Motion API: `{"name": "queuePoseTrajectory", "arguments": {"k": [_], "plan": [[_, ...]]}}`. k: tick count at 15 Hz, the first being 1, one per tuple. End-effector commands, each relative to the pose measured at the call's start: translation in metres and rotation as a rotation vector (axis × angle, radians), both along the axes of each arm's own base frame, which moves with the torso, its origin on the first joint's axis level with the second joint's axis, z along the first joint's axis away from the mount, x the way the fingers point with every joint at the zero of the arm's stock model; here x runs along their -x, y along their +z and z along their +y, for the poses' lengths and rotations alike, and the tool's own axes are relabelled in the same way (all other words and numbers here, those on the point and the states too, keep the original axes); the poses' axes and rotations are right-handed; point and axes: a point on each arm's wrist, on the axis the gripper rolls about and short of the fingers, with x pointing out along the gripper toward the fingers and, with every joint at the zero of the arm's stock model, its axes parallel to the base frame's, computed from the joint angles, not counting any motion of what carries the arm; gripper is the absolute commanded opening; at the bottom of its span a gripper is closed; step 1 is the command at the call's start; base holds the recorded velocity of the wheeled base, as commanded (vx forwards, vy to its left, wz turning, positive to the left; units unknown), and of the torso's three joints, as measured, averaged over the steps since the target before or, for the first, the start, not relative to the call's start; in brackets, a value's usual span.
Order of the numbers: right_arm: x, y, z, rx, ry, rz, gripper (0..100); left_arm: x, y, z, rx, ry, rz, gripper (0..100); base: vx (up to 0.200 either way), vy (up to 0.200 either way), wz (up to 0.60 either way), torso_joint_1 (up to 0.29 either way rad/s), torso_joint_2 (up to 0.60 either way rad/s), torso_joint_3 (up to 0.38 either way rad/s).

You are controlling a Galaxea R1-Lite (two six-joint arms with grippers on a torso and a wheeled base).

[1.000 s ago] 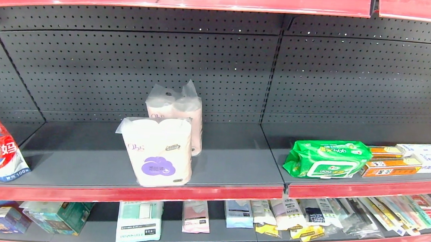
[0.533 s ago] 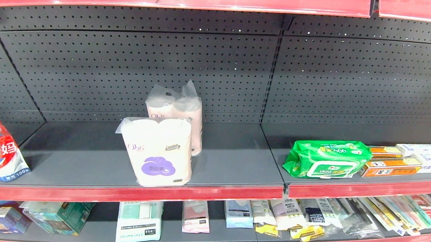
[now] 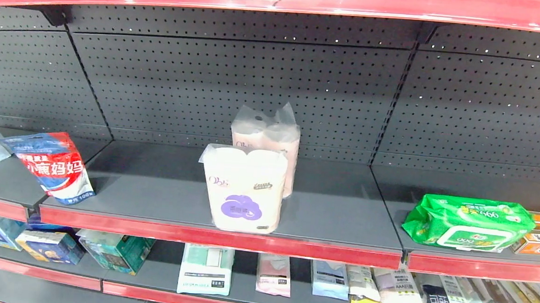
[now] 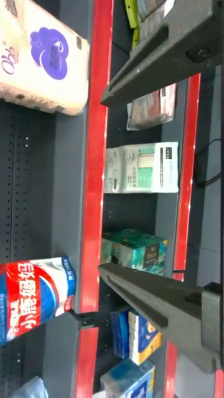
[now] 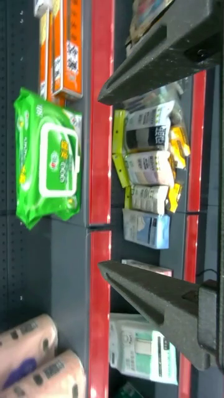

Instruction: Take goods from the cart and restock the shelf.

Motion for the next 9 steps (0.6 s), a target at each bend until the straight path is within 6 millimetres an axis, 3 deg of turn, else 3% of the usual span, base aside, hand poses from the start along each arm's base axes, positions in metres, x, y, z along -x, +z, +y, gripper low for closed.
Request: {"name": "queuePoseTrajectory", "arguments": {"k": [1,9], "plan": [[-0.0001,-0.0002,0.0,0.0,-0.002,0.002,100,0.0006,-0.0003,0.0,0.0,0.006,-0.006,100,0.0,0.0,0.0,0.0,0.0,0.0],[0.0,0.0003,0.0,0.0,-0.002,0.0,100,0.0007,-0.0003,0.0,-0.006,0.006,-0.008,100,0.0,0.0,0.0,0.0,0.0,0.0]]}}
